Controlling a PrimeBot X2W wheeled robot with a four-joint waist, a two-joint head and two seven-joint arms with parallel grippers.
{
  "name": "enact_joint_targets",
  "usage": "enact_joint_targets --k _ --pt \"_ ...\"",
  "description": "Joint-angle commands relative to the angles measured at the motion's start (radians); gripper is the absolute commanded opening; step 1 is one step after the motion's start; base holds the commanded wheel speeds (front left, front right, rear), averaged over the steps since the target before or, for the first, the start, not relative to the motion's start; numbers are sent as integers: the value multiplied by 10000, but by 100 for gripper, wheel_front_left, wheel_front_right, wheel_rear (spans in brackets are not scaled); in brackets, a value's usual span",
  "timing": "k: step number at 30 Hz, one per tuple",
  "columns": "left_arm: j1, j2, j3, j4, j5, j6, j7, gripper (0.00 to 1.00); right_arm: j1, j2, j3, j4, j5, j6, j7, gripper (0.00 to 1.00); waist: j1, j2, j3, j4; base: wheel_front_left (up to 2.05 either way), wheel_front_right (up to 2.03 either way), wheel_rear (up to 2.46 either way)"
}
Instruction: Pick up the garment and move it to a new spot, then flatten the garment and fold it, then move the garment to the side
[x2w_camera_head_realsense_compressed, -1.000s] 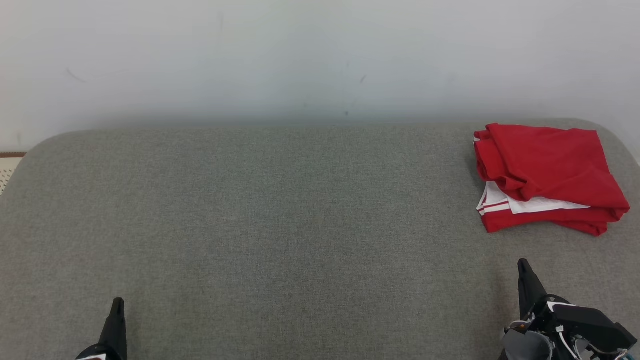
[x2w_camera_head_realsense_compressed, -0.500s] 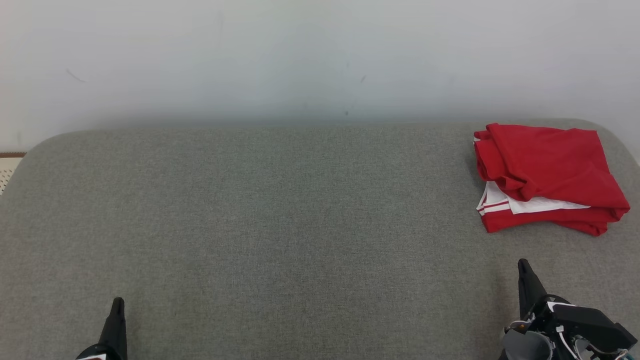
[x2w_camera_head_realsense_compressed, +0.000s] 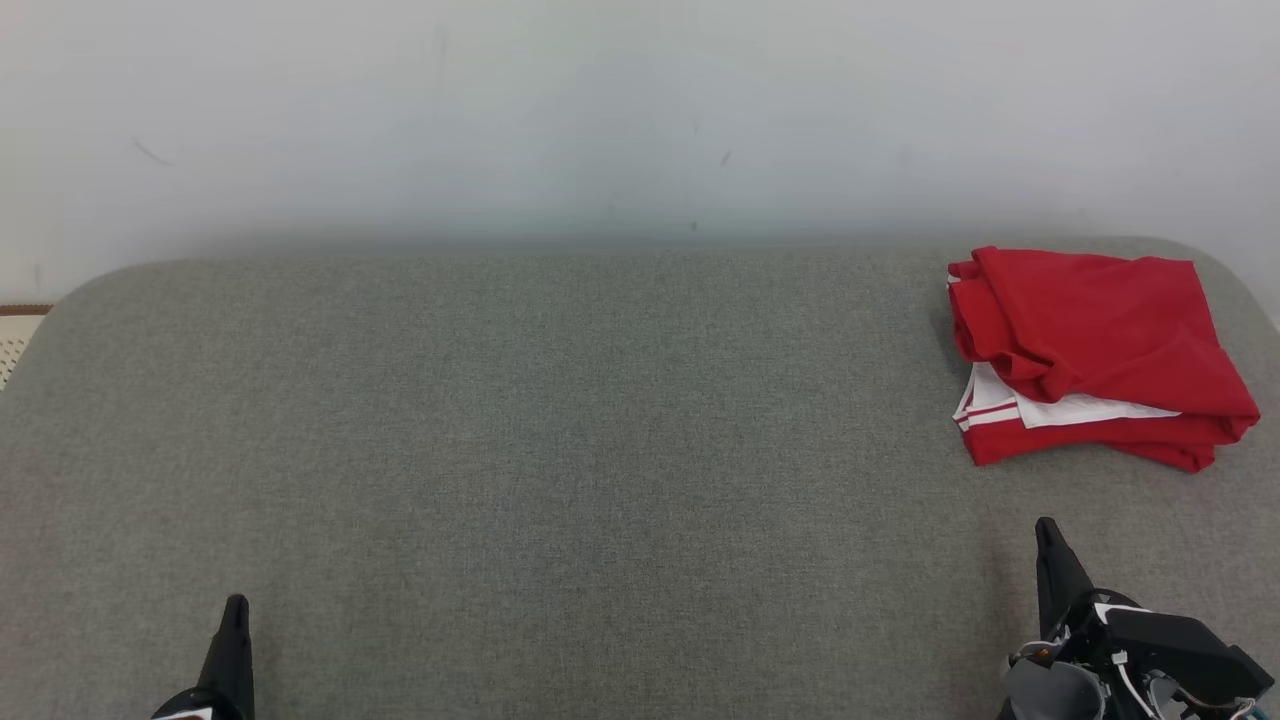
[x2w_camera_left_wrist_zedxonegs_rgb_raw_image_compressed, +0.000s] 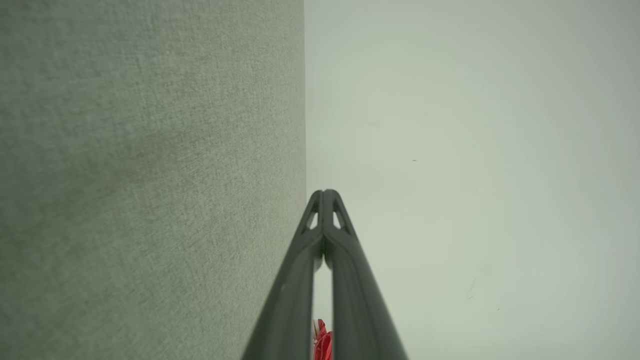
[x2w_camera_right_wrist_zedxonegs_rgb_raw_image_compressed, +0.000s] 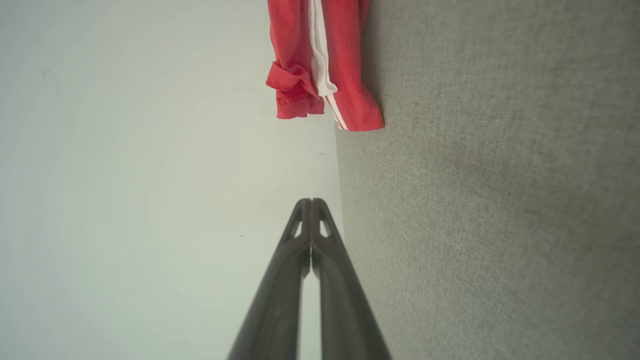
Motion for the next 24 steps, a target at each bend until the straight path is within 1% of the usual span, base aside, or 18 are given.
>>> enact_joint_targets --k 1,24 --pt "-34 48 37 15 -61 -23 6 0 -28 21 -15 -8 3 -1 15 0 0 -1 0 0 0 0 0" --pt "-34 47 35 14 -63 -23 4 0 -27 22 -18 -10 -3 0 7 0 0 -1 0 0 0 0 0"
